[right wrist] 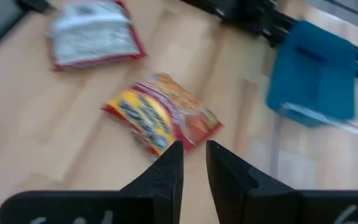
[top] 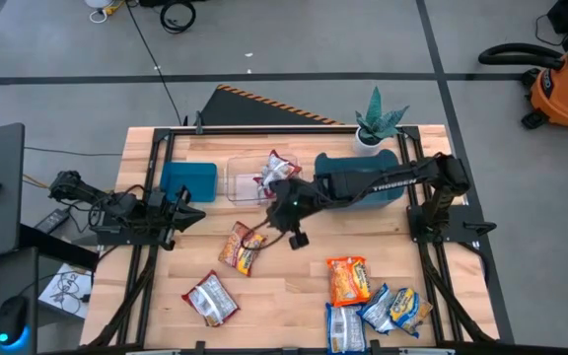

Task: Sort Maruchan noodles
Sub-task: Put the red noodle pack into the transparent bin

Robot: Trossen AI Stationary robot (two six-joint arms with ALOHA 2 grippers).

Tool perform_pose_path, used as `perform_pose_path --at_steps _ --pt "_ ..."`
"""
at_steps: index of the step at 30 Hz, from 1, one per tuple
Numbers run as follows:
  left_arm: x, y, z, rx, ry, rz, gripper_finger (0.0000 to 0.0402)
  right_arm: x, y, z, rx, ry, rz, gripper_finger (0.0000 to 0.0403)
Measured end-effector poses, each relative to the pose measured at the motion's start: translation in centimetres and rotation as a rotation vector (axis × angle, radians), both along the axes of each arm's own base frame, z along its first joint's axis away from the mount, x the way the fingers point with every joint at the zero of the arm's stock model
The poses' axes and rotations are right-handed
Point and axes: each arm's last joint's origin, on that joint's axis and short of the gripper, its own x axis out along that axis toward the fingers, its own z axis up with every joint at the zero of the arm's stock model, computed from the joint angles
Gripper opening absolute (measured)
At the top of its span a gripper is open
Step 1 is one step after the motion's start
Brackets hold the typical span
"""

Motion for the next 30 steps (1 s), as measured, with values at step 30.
perform_pose_path --at_steps 30 --pt "0.0 0.0 0.0 0.0 0.0 0.0 0.0023 -2.2 8.8 -6.1 0.088 -0.061 0.319 0.0095"
